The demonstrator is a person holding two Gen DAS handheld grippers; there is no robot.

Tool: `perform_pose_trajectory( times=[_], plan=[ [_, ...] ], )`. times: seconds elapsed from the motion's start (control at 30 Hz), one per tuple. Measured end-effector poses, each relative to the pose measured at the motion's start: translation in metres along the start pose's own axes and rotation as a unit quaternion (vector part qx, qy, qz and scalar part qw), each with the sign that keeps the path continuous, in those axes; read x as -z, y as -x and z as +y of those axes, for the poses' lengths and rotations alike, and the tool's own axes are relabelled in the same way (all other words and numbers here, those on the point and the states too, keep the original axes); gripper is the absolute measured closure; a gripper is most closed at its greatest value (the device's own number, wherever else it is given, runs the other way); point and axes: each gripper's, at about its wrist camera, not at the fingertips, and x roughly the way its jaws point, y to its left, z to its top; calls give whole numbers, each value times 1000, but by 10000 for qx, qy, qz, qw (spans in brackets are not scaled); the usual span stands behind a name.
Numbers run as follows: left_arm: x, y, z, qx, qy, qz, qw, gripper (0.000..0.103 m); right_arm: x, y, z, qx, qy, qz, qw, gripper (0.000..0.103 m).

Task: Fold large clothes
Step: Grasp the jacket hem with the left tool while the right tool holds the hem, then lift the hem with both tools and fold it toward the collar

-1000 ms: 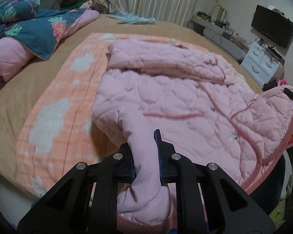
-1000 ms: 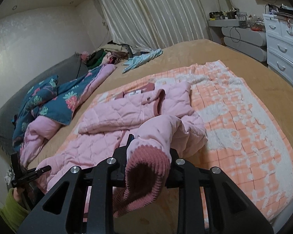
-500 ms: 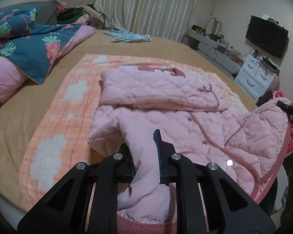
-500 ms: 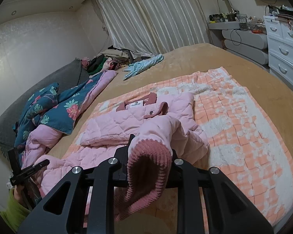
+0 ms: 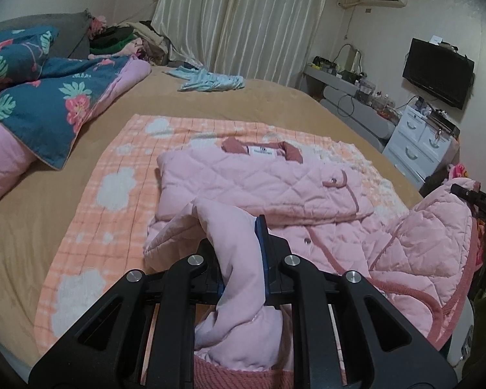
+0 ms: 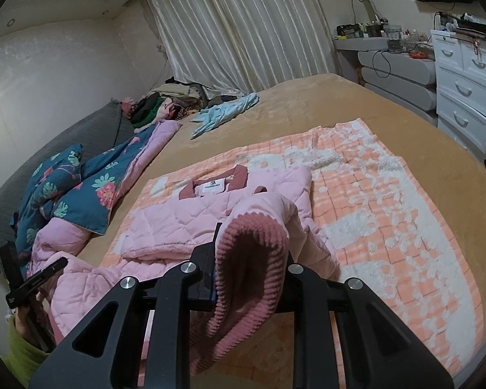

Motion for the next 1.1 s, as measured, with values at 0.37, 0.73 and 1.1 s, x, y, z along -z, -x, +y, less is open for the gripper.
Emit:
perform_pose_trajectory(
  times=[0.37,0.73,1.1],
  plan=[
    [-33,-10,8,-95,71,-172,9998,95,-33,-16,-7,110,-217,90,9997,84],
    [-61,-34,14,-338,21,-196,9992,94,-69,-50,-10,270,-252,320,9988,84],
    [-69,-60,18,-520,-94,-95,9986,94,-81,-87,-30,186,-647,547,9962,84]
  ],
)
